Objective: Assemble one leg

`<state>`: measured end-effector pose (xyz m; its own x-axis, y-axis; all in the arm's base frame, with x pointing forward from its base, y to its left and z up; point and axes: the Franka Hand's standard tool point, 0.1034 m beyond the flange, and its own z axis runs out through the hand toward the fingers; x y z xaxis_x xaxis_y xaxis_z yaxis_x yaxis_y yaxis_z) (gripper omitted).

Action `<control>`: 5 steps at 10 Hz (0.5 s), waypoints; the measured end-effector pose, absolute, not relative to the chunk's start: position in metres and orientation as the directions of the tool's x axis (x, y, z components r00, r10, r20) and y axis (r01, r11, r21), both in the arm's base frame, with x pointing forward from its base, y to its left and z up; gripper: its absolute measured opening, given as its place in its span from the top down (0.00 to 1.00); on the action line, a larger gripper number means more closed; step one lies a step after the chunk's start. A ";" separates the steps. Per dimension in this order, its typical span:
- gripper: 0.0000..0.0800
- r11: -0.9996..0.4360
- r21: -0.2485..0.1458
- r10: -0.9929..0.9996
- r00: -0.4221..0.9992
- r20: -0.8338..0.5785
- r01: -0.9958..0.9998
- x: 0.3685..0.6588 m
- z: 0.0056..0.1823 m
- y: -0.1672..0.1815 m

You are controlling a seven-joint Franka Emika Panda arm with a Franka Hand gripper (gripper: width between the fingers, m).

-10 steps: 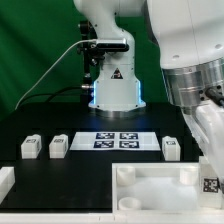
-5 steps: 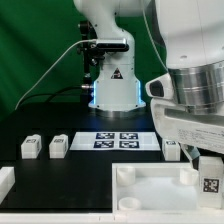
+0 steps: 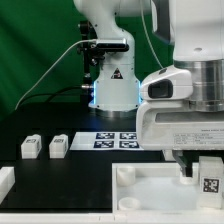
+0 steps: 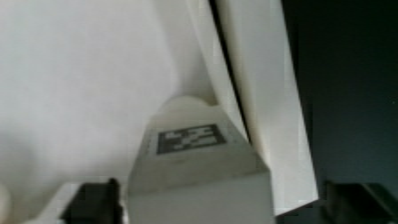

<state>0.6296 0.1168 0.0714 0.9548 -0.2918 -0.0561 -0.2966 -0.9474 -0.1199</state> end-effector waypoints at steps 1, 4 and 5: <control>0.49 -0.947 -0.120 -0.292 0.955 -0.056 -0.297 0.630 0.071 0.116; 0.63 -0.826 -0.104 -0.546 0.833 -0.091 -0.554 0.629 0.071 0.117; 0.63 -0.753 -0.095 -0.643 0.759 -0.105 -0.651 0.630 0.071 0.117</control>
Offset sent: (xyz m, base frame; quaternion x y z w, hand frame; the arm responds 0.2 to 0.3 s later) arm 0.0000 0.0000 0.0000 0.0000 0.0000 0.2667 0.9638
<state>0.6300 0.1167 0.0712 0.7589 -0.6426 -0.1051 -0.6509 -0.7532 -0.0951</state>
